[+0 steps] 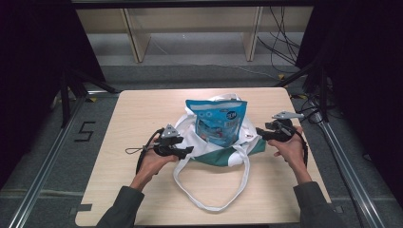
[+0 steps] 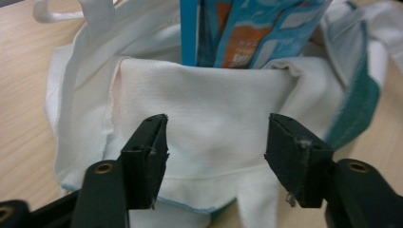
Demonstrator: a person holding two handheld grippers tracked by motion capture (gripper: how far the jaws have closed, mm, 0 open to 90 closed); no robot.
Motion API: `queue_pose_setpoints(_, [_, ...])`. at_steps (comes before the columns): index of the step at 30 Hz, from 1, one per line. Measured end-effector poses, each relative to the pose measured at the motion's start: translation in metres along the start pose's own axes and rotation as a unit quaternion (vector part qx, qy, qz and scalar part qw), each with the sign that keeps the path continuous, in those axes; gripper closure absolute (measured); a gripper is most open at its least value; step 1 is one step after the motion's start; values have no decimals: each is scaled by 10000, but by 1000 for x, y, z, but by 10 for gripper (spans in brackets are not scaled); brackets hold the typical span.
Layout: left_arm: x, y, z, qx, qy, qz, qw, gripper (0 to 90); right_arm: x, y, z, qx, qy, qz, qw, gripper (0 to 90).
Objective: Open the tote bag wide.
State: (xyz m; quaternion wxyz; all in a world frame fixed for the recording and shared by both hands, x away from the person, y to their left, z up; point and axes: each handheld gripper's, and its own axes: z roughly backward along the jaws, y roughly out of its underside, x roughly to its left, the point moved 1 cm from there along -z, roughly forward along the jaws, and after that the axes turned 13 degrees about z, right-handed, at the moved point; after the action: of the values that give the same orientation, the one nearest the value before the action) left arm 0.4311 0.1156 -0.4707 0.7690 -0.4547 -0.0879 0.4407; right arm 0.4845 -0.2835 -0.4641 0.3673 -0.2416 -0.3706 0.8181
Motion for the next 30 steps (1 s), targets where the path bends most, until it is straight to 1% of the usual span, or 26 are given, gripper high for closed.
queue_pose_setpoints(2, [-4, 3, 8, -52, -52, -82, 9999, 355, 0, 2, 7, -53, 58, -47, 10000, 468])
queue_pose_setpoints(3, [-6, 6, 13, -14, -67, -113, 9999, 346, 1, 2, 10, -88, -9, -74, 9999, 466])
queue_pose_setpoints(4, [-10, 10, 18, -86, -239, -148, 9996, 331, 3, 3, 13, -115, -16, -46, 9999, 457])
queue_pose_setpoints(5, [-13, 15, 23, -94, -309, -178, 9993, 309, 4, 3, 17, -81, 19, 18, 10000, 444])
queue_pose_setpoints(6, [-17, 20, 26, -152, -279, -207, 9993, 307, 6, 4, 20, -98, 8, 24, 9999, 436])
queue_pose_setpoints(7, [-19, 25, 31, -183, -299, -274, 9990, 308, 9, 4, 24, -79, -12, -86, 9999, 435])
queue_pose_setpoints(8, [-22, 31, 34, -315, -260, -188, 9990, 303, 8, 6, 28, -58, -97, -13, 9999, 433])
queue_pose_setpoints(9, [-23, 36, 38, -323, -249, -226, 9989, 293, 9, 8, 32, -135, -81, 34, 9999, 429])
queue_pose_setpoints(11, [-26, 47, 43, -353, -244, -115, 9990, 282, 13, 13, 39, -141, -18, 90, 9999, 421])
queue_pose_setpoints(13, [-29, 56, 48, -339, -309, -94, 9989, 267, 20, 20, 48, -153, -159, 55, 9997, 410])
queue_pose_setpoints(14, [-30, 60, 51, -342, -311, -114, 9989, 260, 25, 23, 52, -144, -178, 43, 9997, 404])
queue_pose_setpoints(16, [-33, 67, 54, -359, -289, -46, 9989, 252, 33, 29, 61, -198, -220, 107, 9995, 404])
queue_pose_setpoints(17, [-33, 70, 57, -300, -284, -117, 9991, 242, 42, 33, 66, -208, -254, -48, 9995, 404])
queue_pose_setpoints(18, [-34, 73, 59, -300, -331, -154, 9989, 244, 45, 36, 69, -245, -250, 77, 9994, 402])
queue_pose_setpoints(19, [-37, 77, 59, -403, -348, -94, 9985, 256, 50, 41, 73, -276, -262, 102, 9992, 401])
queue_pose_setpoints(20, [-38, 80, 61, -412, -408, -170, 9982, 271, 55, 45, 76, -262, -330, 109, 9991, 401])
queue_pose_setpoints(21, [-38, 83, 61, -389, -385, -251, 9982, 273, 59, 50, 78, -239, -333, 137, 9991, 400])
queue_pose_setpoints(22, [-41, 87, 61, -382, -382, -225, 9983, 271, 63, 55, 80, -188, -387, 154, 9990, 398])
queue_pose_setpoints(23, [-43, 90, 62, -309, -410, -313, 9982, 269, 68, 60, 81, -121, -412, 165, 9989, 396])
queue_pose_setpoints(24, [-46, 94, 62, -285, -404, -218, 9985, 262, 72, 65, 83, -42, -403, 188, 9990, 394])
queue_pose_setpoints(25, [-48, 97, 61, -270, -404, -256, 9985, 256, 75, 70, 84, 21, -385, 247, 9990, 394])
queue_pose_setpoints(26, [-51, 100, 61, -272, -404, -224, 9986, 252, 79, 75, 85, 43, -476, 248, 9986, 394])
queue_pose_setpoints(27, [-51, 102, 63, -172, -430, -281, 9985, 250, 83, 79, 87, 76, -491, 278, 9984, 394])
queue_pose_setpoints(28, [-53, 106, 63, -166, -403, -195, 9989, 238, 86, 83, 88, 83, -502, 372, 9980, 392])
queue_pose_setpoints(29, [-55, 112, 64, -33, -401, -204, 9990, 229, 90, 86, 90, 167, -515, 399, 9977, 386])
queue_pose_setpoints(30, [-55, 112, 64, -33, -401, -204, 9990, 228, 90, 86, 90, 167, -515, 399, 9977, 386])
